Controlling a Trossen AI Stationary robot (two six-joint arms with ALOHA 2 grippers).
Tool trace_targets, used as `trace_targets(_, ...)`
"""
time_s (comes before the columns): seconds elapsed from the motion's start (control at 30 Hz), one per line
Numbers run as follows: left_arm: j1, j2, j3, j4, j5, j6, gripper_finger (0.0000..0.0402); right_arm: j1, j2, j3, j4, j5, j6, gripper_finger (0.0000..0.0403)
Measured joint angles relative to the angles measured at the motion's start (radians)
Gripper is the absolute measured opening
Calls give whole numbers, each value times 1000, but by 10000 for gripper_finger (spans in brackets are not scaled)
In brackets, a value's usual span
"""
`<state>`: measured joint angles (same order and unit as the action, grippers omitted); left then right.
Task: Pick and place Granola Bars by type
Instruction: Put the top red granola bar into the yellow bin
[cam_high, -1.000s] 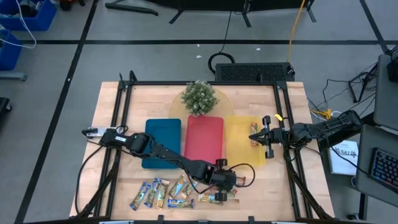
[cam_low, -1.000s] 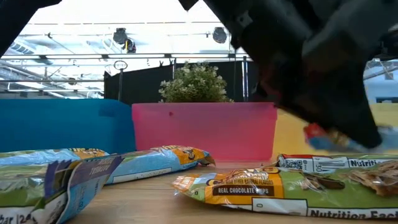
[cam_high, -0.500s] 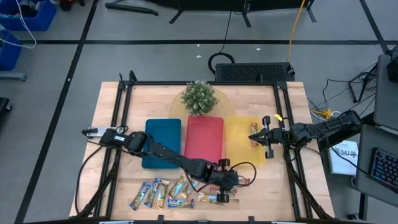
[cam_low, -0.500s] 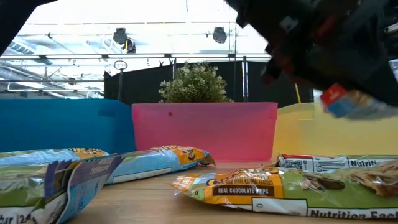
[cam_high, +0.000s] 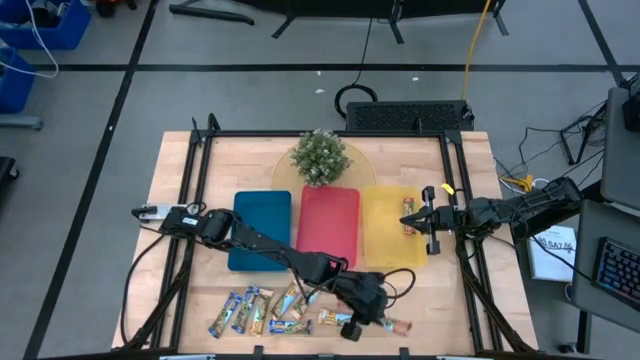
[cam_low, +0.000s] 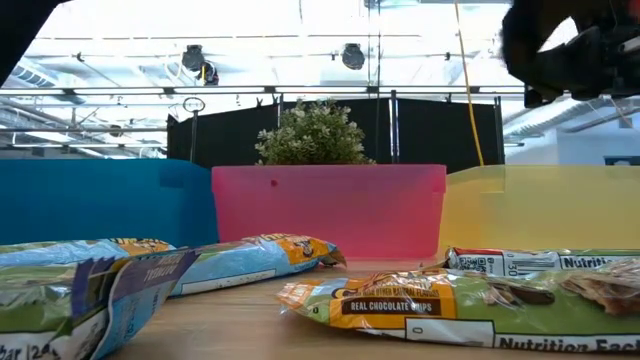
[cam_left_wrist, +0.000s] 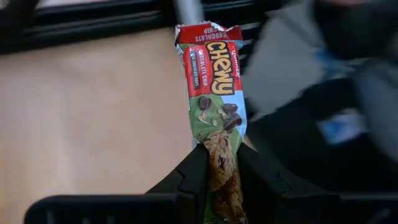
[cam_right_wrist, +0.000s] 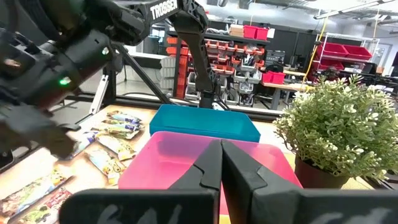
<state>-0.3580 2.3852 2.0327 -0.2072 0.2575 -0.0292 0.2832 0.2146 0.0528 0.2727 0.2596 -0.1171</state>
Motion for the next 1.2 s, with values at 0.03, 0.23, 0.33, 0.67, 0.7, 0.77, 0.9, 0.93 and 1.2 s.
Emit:
trace_targets(0.03, 2, 0, 0, 25, 47, 14, 80, 0, 0, 0, 1, 0, 0, 0)
trace_targets(0.23, 21, 0, 1, 96, 136, 65, 80, 0, 0, 0, -1, 0, 0, 0)
trace_targets(0.33, 32, 0, 1, 108, 136, 52, 80, 0, 0, 0, -1, 0, 0, 0)
trace_targets(0.67, 57, 0, 1, 101, 137, 0, 80, 0, 0, 0, -1, 0, 1, 0)
trace_targets(0.7, 57, 0, 1, 93, 137, -6, 80, 0, 0, 0, -1, 0, 1, 0)
trace_targets(0.77, 61, 0, 6, 61, 131, -13, 80, 0, 0, 0, -1, 0, 1, 0)
trace_targets(0.9, 87, 2, 120, -193, 39, -24, 80, 0, 0, 0, -1, 0, 1, 0)
trace_targets(0.93, 93, 2, 157, -262, -9, -18, 80, 0, 0, 0, -1, 0, 1, 0)
trace_targets(1.2, 138, -5, 325, -539, -268, 208, 80, 0, 0, 0, -1, 0, 13, 0)
